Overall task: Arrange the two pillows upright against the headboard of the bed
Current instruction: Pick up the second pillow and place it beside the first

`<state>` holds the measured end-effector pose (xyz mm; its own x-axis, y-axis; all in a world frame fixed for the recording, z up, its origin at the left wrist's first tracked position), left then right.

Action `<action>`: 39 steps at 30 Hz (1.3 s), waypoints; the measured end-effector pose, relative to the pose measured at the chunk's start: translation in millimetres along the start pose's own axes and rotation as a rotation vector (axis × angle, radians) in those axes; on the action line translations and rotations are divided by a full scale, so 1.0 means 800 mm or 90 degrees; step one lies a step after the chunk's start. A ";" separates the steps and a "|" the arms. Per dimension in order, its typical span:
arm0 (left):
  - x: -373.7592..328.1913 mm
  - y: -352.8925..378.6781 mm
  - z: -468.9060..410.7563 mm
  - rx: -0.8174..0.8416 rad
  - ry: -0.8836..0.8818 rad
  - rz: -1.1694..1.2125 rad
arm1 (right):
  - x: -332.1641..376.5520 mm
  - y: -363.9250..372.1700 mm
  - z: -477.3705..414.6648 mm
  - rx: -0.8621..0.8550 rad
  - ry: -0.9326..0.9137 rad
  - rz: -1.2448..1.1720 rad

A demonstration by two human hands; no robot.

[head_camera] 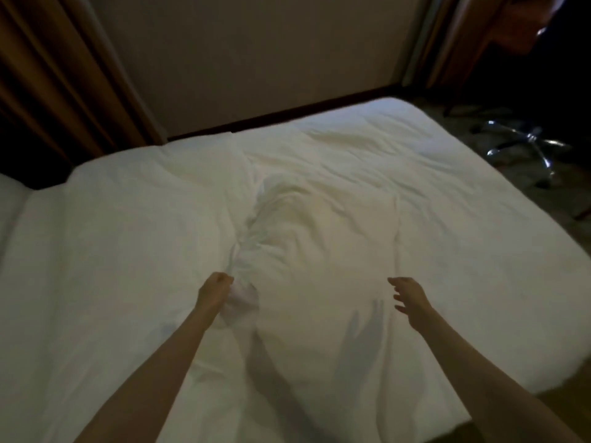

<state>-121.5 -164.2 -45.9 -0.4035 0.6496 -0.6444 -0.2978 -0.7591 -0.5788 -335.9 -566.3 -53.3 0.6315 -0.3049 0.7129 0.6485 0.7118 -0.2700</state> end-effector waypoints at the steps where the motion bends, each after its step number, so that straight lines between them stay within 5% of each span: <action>1: -0.002 0.017 -0.017 0.000 -0.003 -0.017 | -0.013 -0.010 -0.019 -0.012 0.022 0.005; 11: 0.032 0.079 -0.104 0.036 -0.112 -0.116 | -0.118 0.024 -0.096 0.075 0.176 -0.053; 19: 0.022 0.095 -0.105 0.049 -0.115 -0.194 | -0.077 0.069 -0.098 0.058 0.042 -0.147; 28: -0.001 0.067 -0.050 0.093 -0.098 -0.064 | -0.027 0.065 -0.061 0.030 0.015 -0.090; 39: -0.080 -0.072 0.047 -0.051 0.047 0.176 | 0.067 0.062 0.057 0.003 -0.078 -0.045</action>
<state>-111.3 -163.4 47.6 -0.3954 0.4216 -0.8161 -0.1139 -0.9041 -0.4119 -289.4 -518.8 1.2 0.5272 -0.2753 0.8039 0.6874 0.6943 -0.2131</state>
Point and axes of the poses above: each hand's wrist, its own z-axis away from the middle knuckle, its own y-axis out of the palm, x = y × z, the point moved 10 cm from there along -z, towards the middle knuckle, and after that the axes turned 2 degrees about -x, right-handed, at the moved point
